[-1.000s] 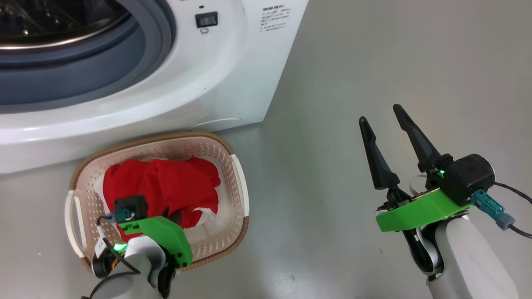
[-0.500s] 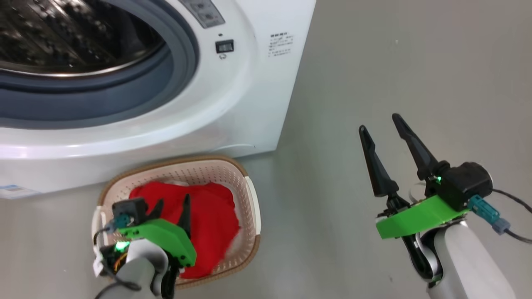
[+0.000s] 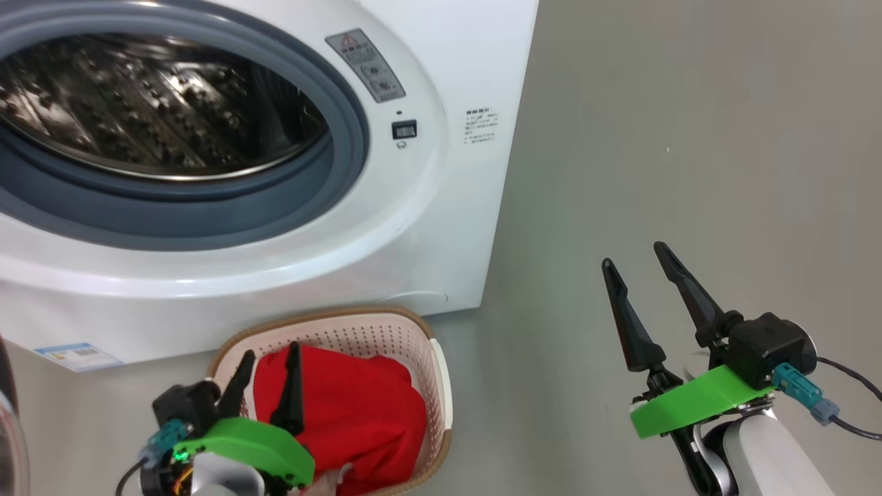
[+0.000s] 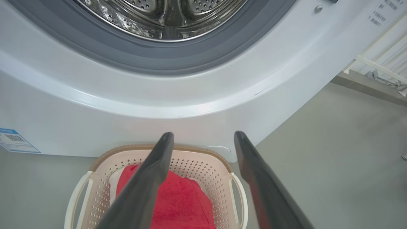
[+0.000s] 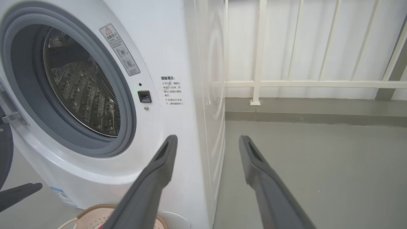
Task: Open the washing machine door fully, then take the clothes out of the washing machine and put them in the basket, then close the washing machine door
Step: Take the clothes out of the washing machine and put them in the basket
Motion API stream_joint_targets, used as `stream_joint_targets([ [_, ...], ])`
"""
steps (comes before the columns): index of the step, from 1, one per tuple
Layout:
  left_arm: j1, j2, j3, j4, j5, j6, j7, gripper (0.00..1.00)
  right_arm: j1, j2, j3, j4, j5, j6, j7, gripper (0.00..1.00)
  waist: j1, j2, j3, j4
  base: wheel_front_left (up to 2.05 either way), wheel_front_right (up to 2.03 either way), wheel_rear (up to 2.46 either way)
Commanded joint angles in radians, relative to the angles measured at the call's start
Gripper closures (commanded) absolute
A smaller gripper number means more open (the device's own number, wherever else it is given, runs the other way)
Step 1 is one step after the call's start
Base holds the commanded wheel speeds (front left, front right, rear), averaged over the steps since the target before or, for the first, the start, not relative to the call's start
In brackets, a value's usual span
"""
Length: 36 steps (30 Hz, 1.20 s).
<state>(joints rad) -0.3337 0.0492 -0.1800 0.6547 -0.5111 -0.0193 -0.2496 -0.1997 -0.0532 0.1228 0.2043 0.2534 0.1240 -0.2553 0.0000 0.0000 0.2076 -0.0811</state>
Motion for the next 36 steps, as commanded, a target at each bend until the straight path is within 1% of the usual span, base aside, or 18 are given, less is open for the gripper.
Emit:
stream_joint_targets([
  [1, 0.035, 0.015, 0.054, -0.074, 0.033, -0.002, -0.012, 0.0, 0.006, 0.003, 0.018, -0.023, 0.007, 0.007, -0.006, 0.0, 0.0, 0.0, -0.039, 0.012, 0.0, 0.0, 0.0],
  [4, 0.079, 0.012, 0.073, -0.153, 0.091, -0.002, -0.012, 0.0, 0.014, 0.003, 0.015, -0.022, 0.005, 0.007, -0.006, 0.0, 0.0, 0.0, -0.061, 0.013, 0.0, 0.0, 0.0],
  [5, 0.079, 0.012, 0.073, -0.153, 0.091, -0.002, -0.012, 0.0, 0.014, 0.003, 0.015, -0.022, 0.005, 0.007, -0.006, 0.0, 0.0, 0.0, -0.061, 0.013, 0.0, 0.0, 0.0],
  [11, 0.176, 0.007, 0.128, -0.306, 0.169, -0.005, -0.012, 0.0, 0.043, 0.003, 0.006, -0.017, 0.004, 0.007, -0.006, 0.0, 0.0, 0.0, -0.115, 0.018, 0.0, 0.0, 0.0],
  [14, 0.226, 0.005, 0.152, -0.369, 0.194, -0.009, -0.012, 0.0, 0.067, 0.003, 0.001, -0.015, 0.003, 0.007, -0.006, 0.0, 0.0, 0.0, -0.145, 0.022, 0.0, 0.0, 0.0],
  [19, 0.299, 0.003, 0.176, -0.435, 0.211, -0.012, -0.012, 0.0, 0.101, 0.003, -0.014, -0.015, 0.0, 0.007, -0.006, 0.0, 0.0, 0.0, -0.185, 0.03, 0.0, 0.0, 0.0],
  [25, 0.348, 0.002, 0.211, -0.556, 0.251, -0.042, -0.012, 0.0, 0.114, 0.003, -0.027, -0.024, -0.007, 0.007, -0.006, 0.0, 0.0, 0.0, -0.2, 0.035, 0.0, 0.0, 0.0],
  [29, 0.376, 0.002, 0.223, -0.593, 0.257, -0.053, -0.012, 0.0, 0.125, 0.003, -0.035, -0.028, -0.011, 0.007, -0.006, 0.0, 0.0, 0.0, -0.212, 0.037, 0.0, 0.0, 0.0],
  [36, 0.402, 0.001, 0.23, -0.597, 0.262, -0.06, -0.012, 0.0, 0.137, 0.003, -0.034, -0.03, -0.01, 0.007, -0.006, 0.0, 0.0, 0.0, -0.225, 0.033, 0.0, 0.0, 0.0],
])
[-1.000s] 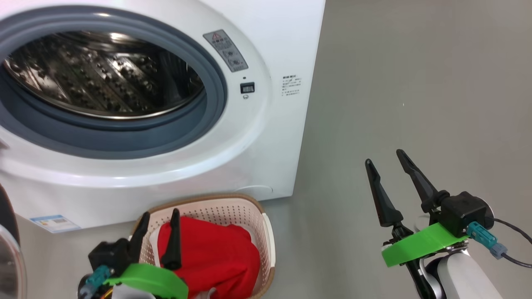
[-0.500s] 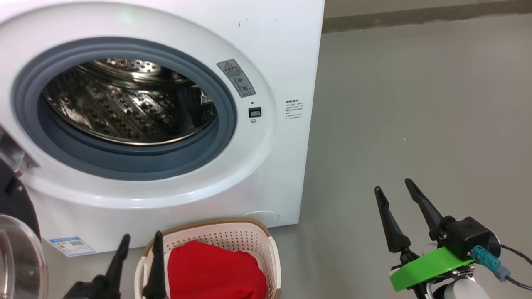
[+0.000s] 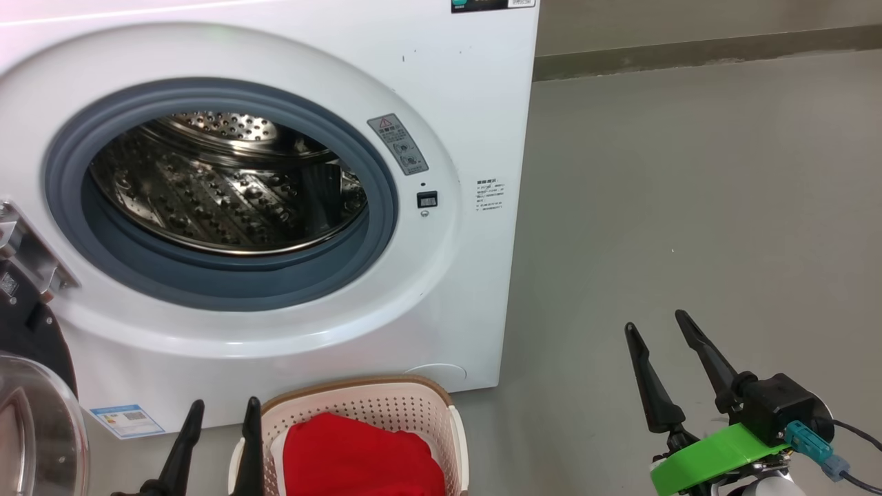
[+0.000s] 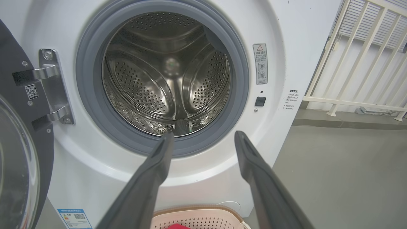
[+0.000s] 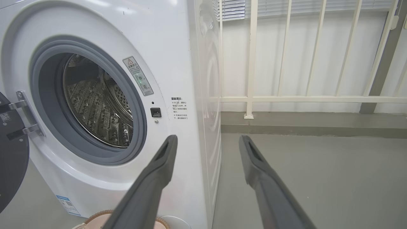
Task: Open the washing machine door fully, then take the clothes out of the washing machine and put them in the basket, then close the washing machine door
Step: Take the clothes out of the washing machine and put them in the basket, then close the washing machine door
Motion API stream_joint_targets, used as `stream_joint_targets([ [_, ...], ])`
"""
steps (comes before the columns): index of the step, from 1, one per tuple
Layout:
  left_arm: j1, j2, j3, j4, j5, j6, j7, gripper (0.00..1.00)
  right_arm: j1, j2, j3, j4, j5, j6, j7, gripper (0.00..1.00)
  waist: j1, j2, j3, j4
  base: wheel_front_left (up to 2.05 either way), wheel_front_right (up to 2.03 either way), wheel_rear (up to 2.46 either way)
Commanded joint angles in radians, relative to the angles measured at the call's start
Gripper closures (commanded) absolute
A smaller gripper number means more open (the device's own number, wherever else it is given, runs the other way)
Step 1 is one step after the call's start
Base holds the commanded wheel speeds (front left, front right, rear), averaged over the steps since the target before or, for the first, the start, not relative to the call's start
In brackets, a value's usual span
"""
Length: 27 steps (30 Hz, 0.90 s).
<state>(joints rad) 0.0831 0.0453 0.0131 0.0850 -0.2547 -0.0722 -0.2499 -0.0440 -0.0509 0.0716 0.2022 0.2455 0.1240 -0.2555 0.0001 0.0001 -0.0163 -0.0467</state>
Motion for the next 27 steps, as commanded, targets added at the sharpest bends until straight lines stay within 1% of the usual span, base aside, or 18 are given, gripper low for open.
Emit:
stream_joint_targets([
  [1, -0.013, 0.005, 0.037, -0.027, 0.004, -0.008, -0.012, 0.0, -0.018, 0.001, 0.017, -0.028, -0.002, 0.007, -0.006, 0.0, -0.0001, -0.0001, -0.002, -0.002, 0.0, 0.0, 0.0],
  [16, -0.008, 0.005, 0.045, -0.022, 0.003, -0.016, -0.012, 0.0, -0.013, 0.001, 0.02, -0.028, 0.01, 0.007, -0.006, 0.0, -0.0001, -0.0001, -0.01, -0.004, 0.0, 0.0, 0.0],
  [27, -0.008, 0.005, 0.041, -0.019, 0.012, -0.012, -0.012, 0.0, -0.012, 0.001, 0.023, -0.026, 0.019, 0.007, -0.006, 0.0, -0.0001, -0.0001, -0.01, -0.006, 0.0, 0.0, 0.0],
])
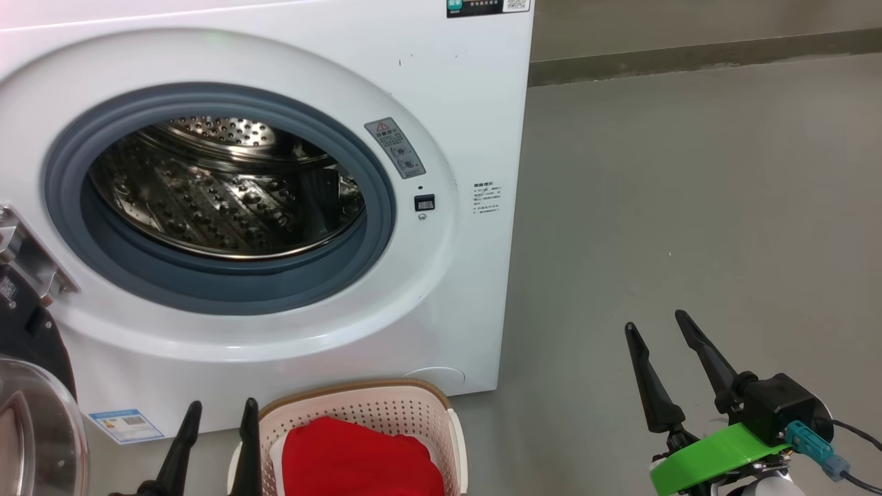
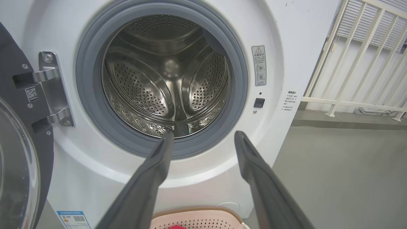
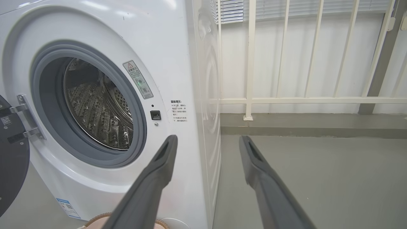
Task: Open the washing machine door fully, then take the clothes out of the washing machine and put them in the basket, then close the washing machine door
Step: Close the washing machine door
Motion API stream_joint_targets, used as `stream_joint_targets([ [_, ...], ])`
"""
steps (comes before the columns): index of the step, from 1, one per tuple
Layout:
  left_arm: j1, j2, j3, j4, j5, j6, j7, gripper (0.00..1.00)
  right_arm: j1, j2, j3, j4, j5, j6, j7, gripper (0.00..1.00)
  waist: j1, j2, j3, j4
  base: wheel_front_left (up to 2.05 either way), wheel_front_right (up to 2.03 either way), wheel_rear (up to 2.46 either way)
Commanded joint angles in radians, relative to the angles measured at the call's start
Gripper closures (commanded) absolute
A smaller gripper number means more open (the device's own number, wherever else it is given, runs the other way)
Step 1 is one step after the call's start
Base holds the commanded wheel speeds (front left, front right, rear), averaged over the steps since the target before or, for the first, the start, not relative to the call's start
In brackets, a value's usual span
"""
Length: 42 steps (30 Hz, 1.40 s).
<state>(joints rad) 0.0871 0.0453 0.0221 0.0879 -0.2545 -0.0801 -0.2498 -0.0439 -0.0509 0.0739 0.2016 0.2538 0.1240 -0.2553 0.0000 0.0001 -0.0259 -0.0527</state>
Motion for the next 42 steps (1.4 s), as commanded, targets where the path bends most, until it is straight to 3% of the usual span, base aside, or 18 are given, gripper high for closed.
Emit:
stream_joint_targets([
  [1, -0.012, 0.005, 0.03, -0.017, 0.013, -0.002, -0.012, 0.0, -0.013, 0.001, 0.02, -0.024, 0.01, 0.007, -0.006, 0.0, 0.0, -0.0001, -0.001, 0.0, 0.0, 0.0, 0.0],
  [21, -0.015, 0.005, 0.036, -0.018, 0.037, 0.015, -0.012, 0.0, -0.014, 0.001, 0.013, -0.022, 0.011, 0.007, -0.006, 0.0, 0.0, -0.0001, 0.003, -0.005, -0.08, 0.14, -0.06],
  [42, -0.017, 0.005, 0.03, -0.016, 0.029, -0.002, -0.012, 0.0, -0.017, 0.001, 0.012, -0.012, 0.007, 0.007, -0.006, 0.0, 0.0, -0.0001, -0.011, -0.01, -1.41, 1.41, 0.0],
])
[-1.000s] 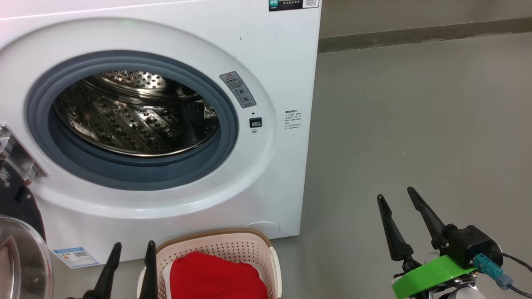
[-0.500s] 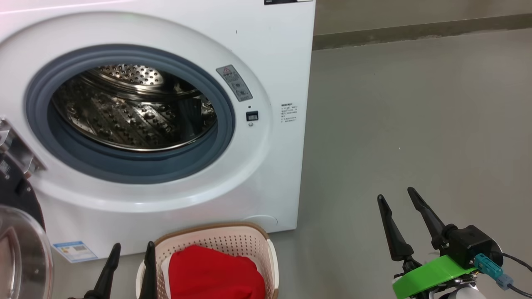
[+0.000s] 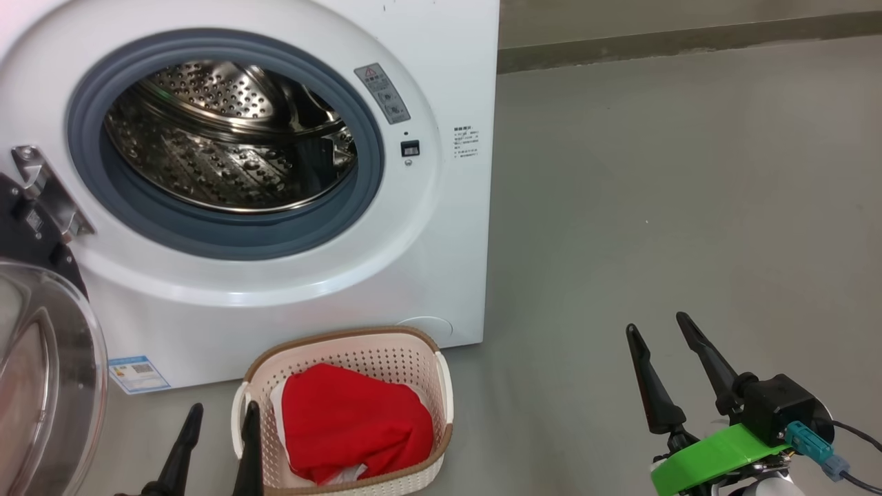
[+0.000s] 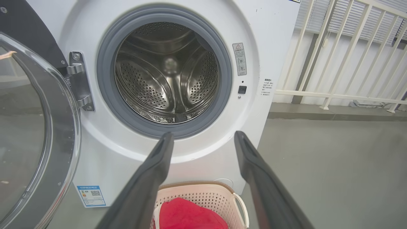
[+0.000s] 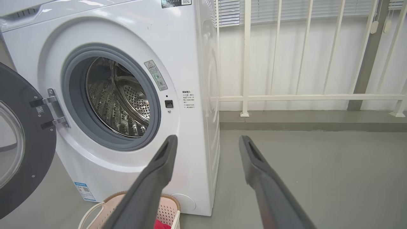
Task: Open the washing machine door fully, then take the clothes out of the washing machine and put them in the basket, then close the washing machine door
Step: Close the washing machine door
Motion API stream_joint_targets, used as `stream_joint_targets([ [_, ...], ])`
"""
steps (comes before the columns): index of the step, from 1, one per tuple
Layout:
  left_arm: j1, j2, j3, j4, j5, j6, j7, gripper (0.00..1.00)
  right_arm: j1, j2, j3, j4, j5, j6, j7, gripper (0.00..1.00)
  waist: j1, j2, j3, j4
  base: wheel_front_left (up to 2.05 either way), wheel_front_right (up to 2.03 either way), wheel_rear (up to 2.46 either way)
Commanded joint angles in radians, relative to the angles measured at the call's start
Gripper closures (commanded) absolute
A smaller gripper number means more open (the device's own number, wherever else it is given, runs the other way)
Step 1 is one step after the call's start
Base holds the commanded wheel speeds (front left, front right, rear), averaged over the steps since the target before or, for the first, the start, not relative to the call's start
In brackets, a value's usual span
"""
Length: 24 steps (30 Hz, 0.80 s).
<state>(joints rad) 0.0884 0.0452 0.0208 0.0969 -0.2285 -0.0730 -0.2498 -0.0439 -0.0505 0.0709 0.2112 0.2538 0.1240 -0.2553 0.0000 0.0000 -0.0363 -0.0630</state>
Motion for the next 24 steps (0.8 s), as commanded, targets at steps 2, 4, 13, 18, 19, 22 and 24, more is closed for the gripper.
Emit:
stream_joint_targets([
  [2, -0.019, 0.005, 0.033, -0.025, 0.003, -0.008, -0.012, 0.0, -0.015, 0.0, 0.015, -0.023, 0.006, 0.007, -0.006, 0.0, 0.0, 0.0, -0.002, 0.0, -0.48, 0.48, 0.0],
  [4, -0.019, 0.005, 0.035, -0.027, 0.004, -0.004, -0.012, 0.0, -0.013, 0.0, 0.015, -0.024, 0.005, 0.007, -0.006, 0.0, 0.0, 0.0, -0.004, 0.002, -0.21, 0.21, 0.0],
  [13, -0.015, 0.005, 0.038, -0.031, 0.015, 0.01, -0.012, 0.0, -0.009, 0.0, 0.02, -0.023, 0.007, 0.007, -0.006, 0.0, 0.0, 0.0, -0.012, 0.011, 0.0, 0.0, 0.0],
  [18, -0.015, 0.005, 0.042, -0.036, 0.013, 0.035, -0.012, 0.0, -0.004, 0.0, 0.016, -0.025, 0.002, 0.007, -0.006, 0.0, 0.0, 0.0, -0.017, 0.04, 0.0, 0.0, 0.0],
  [19, -0.014, 0.005, 0.042, -0.038, 0.015, 0.039, -0.012, 0.0, -0.003, 0.0, 0.018, -0.025, 0.0, 0.007, -0.006, 0.0, 0.0, 0.0, -0.018, 0.048, 0.0, 0.0, 0.0],
  [22, -0.011, 0.005, 0.041, -0.04, 0.015, 0.045, -0.012, 0.0, -0.001, 0.0, 0.025, -0.026, -0.003, 0.007, -0.006, 0.0, 0.0, 0.0, -0.022, 0.076, 0.0, 0.0, 0.0],
  [24, -0.005, 0.005, 0.042, -0.04, 0.014, 0.052, -0.012, 0.0, 0.001, 0.0, 0.029, -0.026, -0.004, 0.007, -0.006, 0.0, 0.0, 0.0, -0.026, 0.099, 0.0, 0.0, 0.0],
])
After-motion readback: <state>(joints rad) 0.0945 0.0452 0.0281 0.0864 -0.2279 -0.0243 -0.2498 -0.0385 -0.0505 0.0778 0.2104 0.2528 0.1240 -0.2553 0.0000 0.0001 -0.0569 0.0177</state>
